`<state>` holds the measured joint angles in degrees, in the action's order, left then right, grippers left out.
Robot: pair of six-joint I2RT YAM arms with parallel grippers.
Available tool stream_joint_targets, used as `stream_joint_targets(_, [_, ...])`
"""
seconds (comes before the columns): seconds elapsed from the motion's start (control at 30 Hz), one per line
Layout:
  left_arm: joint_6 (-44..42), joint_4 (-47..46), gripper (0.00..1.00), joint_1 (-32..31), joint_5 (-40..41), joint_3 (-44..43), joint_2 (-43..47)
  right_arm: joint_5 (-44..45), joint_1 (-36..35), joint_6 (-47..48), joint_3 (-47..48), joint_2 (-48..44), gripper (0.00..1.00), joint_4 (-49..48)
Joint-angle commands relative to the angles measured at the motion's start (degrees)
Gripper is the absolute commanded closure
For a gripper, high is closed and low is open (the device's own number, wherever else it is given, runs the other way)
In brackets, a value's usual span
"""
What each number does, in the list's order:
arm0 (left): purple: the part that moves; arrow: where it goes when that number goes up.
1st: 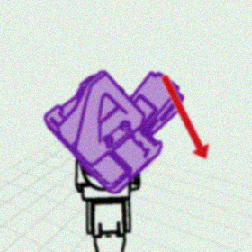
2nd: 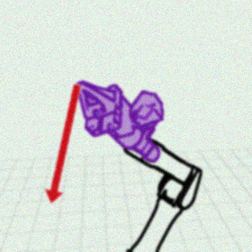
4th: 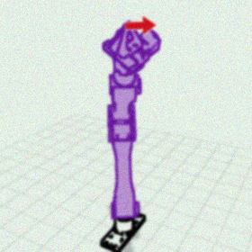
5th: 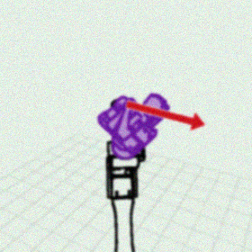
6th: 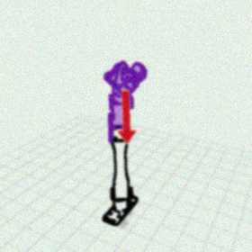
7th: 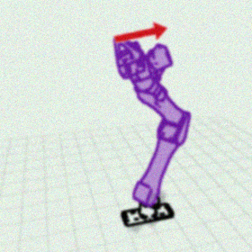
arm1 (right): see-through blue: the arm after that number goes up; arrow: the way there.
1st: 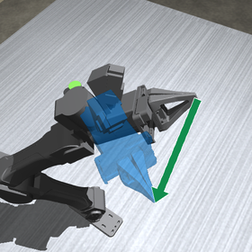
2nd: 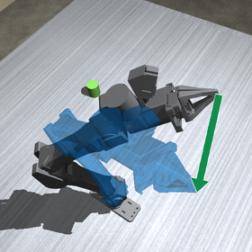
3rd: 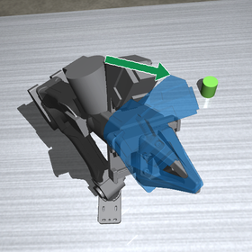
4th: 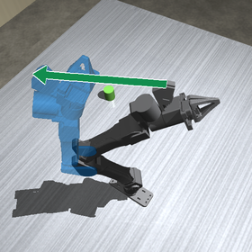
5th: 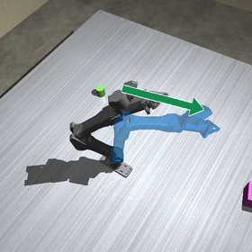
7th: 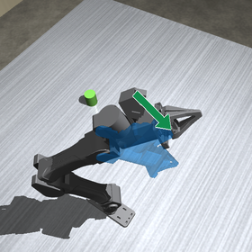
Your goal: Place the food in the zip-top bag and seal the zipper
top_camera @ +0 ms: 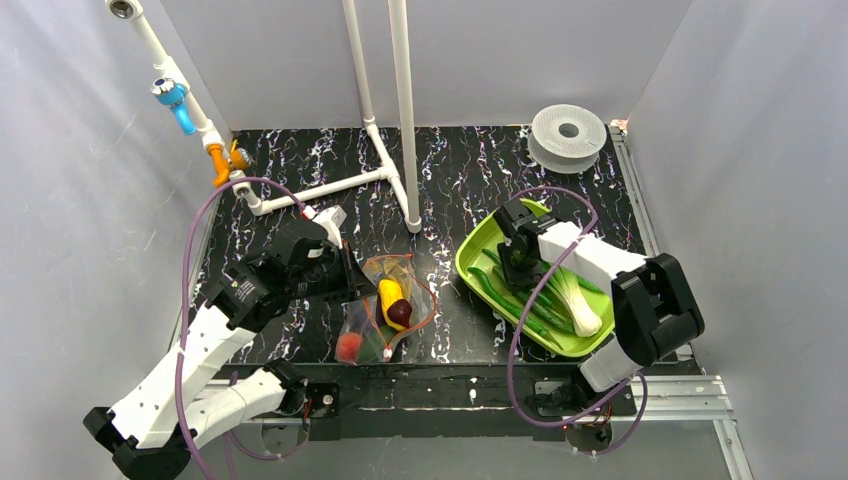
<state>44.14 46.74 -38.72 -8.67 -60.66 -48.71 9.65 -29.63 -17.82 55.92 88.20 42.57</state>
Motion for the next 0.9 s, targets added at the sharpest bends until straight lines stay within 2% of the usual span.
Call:
stream_joint_targets(0.0, [-0.02, 0.53, 1.0, 0.05, -1.27, -0.27, -0.26, 5.72, -1.2, 1.13, 3.41, 3.07, 0.54, 0.31])
stream_joint_targets(0.07, [-0.13, 0.56, 1.0, 0.13, -1.54, -0.39, -0.25, 7.33, -2.21, 1.43, 4.62, 5.38, 0.48, 0.89])
stream_joint_targets(0.13, [-0.19, 0.87, 1.0, 0.11, -1.46, -0.45, -0.12, 7.91, -2.92, 1.49, 5.06, 6.97, 0.49, 0.77])
stream_joint_targets(0.37, [-0.37, 1.52, 1.0, 0.11, -1.17, -0.17, 0.25, 15.39, -6.84, 1.24, 6.67, 3.31, 0.7, 1.5])
stream_joint_targets(0.6, [-0.26, 1.03, 1.0, 0.11, -1.51, -0.06, 0.03, 18.99, -7.73, 2.02, 8.87, -10.33, 0.81, 1.23])
stream_joint_targets(0.73, [-0.42, 0.94, 1.0, 0.13, -1.64, -0.61, -0.31, 12.93, -7.73, 3.45, 8.68, -18.42, 0.82, -2.32])
stream_joint_targets(0.87, [-0.49, 0.83, 1.0, 0.12, -1.78, -0.61, -0.39, -0.83, -7.73, 2.52, 7.02, -26.65, 0.84, -9.1])
